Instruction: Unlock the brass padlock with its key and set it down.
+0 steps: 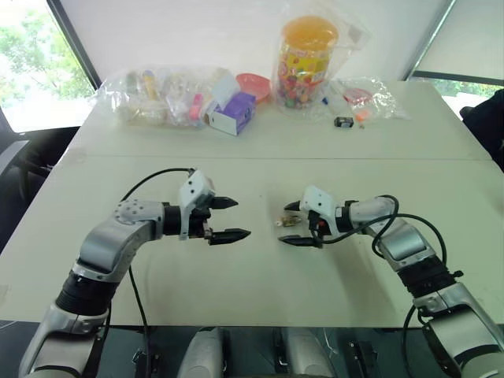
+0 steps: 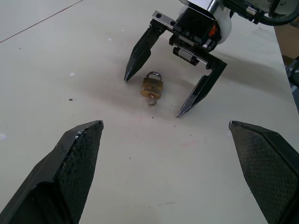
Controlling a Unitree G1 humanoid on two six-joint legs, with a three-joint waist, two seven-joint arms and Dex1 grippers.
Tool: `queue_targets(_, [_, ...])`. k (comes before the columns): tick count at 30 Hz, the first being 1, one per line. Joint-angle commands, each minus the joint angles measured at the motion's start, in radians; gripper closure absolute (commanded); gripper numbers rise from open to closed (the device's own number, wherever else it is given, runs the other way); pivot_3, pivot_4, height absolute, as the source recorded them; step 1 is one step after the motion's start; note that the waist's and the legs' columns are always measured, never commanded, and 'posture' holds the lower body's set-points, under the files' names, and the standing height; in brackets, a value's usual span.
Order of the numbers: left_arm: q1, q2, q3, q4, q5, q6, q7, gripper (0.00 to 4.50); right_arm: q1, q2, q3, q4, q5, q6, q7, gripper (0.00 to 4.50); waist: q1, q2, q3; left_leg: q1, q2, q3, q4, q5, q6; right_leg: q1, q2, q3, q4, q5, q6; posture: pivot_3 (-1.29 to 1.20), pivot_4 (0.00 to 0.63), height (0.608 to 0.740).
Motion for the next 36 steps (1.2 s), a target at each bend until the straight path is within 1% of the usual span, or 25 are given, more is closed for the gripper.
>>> queue_targets(1, [-0.004, 0.006, 0.026, -0.036, -0.012, -0.011, 0.006, 0.0, 0.015, -0.021, 0.008, 0.024, -0.045, -0.006, 0.016, 0.56, 0.001, 0.0, 0.0, 0.0, 0.0, 0.0, 0.0, 0.0, 0.0, 0.0, 0.0, 0.0, 0.0, 0.0, 0.0, 0.0, 0.15, 0.735])
queue_targets(2, [-0.003, 0.005, 0.025, -0.037, -0.013, -0.011, 0.007, 0.0, 0.017, -0.024, 0.005, 0.025, -0.047, -0.005, 0.018, 0.89, 0.001, 0.0, 0.0, 0.0, 0.0, 0.0, 0.0, 0.0, 0.0, 0.0, 0.0, 0.0, 0.0, 0.0, 0.0, 0.0, 0.15, 0.735])
queue_targets(3, [-0.003, 0.004, 0.024, -0.038, -0.013, -0.01, 0.008, 0.0, 0.019, -0.027, 0.002, 0.026, -0.048, -0.005, 0.021, 1.34, 0.001, 0.0, 0.0, 0.0, 0.0, 0.0, 0.0, 0.0, 0.0, 0.0, 0.0, 0.0, 0.0, 0.0, 0.0, 0.0, 0.15, 0.735])
queue_targets(5, [-0.002, 0.006, 0.021, -0.038, -0.011, -0.012, 0.007, 0.0, 0.021, -0.037, 0.0, 0.03, -0.058, -0.005, 0.025, 2.45, 0.0, 0.0, 0.0, 0.0, 0.0, 0.0, 0.0, 0.0, 0.0, 0.0, 0.0, 0.0, 0.0, 0.0, 0.0, 0.0, 0.15, 0.735])
queue_targets(8, [-0.001, 0.007, 0.018, -0.037, -0.008, -0.017, 0.005, 0.0, 0.025, -0.051, 0.0, 0.036, -0.066, -0.002, 0.031, 3.74, 0.001, 0.0, 0.0, 0.001, 0.0, 0.0, 0.0, 0.0, 0.0, 0.001, 0.0, 0.0, 0.001, 0.0, 0.0, 0.0, 0.15, 0.735])
queue_targets(11, [0.0, 0.003, 0.013, -0.036, -0.005, -0.021, 0.005, 0.0, 0.035, -0.061, -0.005, 0.03, -0.07, -0.013, 0.026, 3.8, 0.002, 0.0, 0.0, 0.001, 0.0, 0.0, 0.0, 0.0, 0.0, 0.001, -0.001, 0.0, 0.001, 0.0, 0.0, 0.0, 0.15, 0.735])
queue_targets(15, [-0.005, -0.017, 0.006, -0.027, -0.01, -0.018, 0.008, 0.0, 0.051, -0.063, -0.037, -0.064, -0.095, -0.082, -0.037, 3.8, 0.003, 0.0, 0.0, 0.001, -0.001, 0.0, 0.001, 0.0, 0.0, 0.001, -0.001, 0.0, 0.001, 0.0, 0.0, 0.0, 0.15, 0.735])
queue_targets(17, [-0.029, -0.054, 0.014, -0.011, -0.044, 0.015, 0.017, 0.0, 0.05, -0.063, -0.072, -0.188, -0.127, -0.132, -0.103, 3.8, 0.002, 0.0, 0.0, 0.001, -0.001, 0.0, 0.001, 0.0, 0.0, 0.001, -0.001, 0.0, 0.001, 0.0, 0.0, 0.0, 0.15, 0.735])
queue_targets(20, [-0.084, -0.111, 0.037, 0.011, -0.113, 0.093, 0.033, 0.0, 0.06, -0.084, -0.089, -0.362, -0.189, -0.192, -0.157, 3.8, 0.001, 0.001, 0.0, -0.001, -0.001, 0.0, 0.001, 0.0, 0.0, -0.002, -0.001, 0.0, 0.002, 0.0, 0.0, 0.0, 0.15, 0.735])
queue_targets(23, [-0.139, -0.139, 0.045, 0.032, -0.169, 0.148, 0.018, 0.0, 0.071, -0.095, -0.087, -0.45, -0.232, -0.224, -0.178, 3.8, -0.003, 0.0, 0.0, -0.001, 0.0, 0.0, 0.001, 0.0, 0.0, -0.002, 0.0, 0.0, 0.002, 0.0, 0.0, 0.0, 0.15, 0.735])
queue_targets(26, [-0.187, -0.157, 0.041, 0.072, -0.187, 0.157, 0.006, 0.0, 0.086, -0.099, -0.084, -0.534, -0.266, -0.22, -0.195, 3.8, -0.003, 0.001, 0.0, 0.0, 0.0, 0.0, 0.001, 0.0, 0.0, -0.002, 0.001, 0.0, 0.003, 0.0, 0.0, 0.0, 0.15, 0.735])
queue_targets(36, [-0.206, -0.151, 0.014, 0.142, -0.153, 0.105, -0.048, 0.0, 0.099, -0.103, -0.087, -0.613, -0.296, -0.191, -0.185, 3.8, -0.001, 0.0, 0.0, 0.0, -0.001, 0.0, 0.001, 0.0, 0.0, -0.002, 0.001, 0.0, 0.003, 0.0, 0.0, 0.0, 0.15, 0.735])
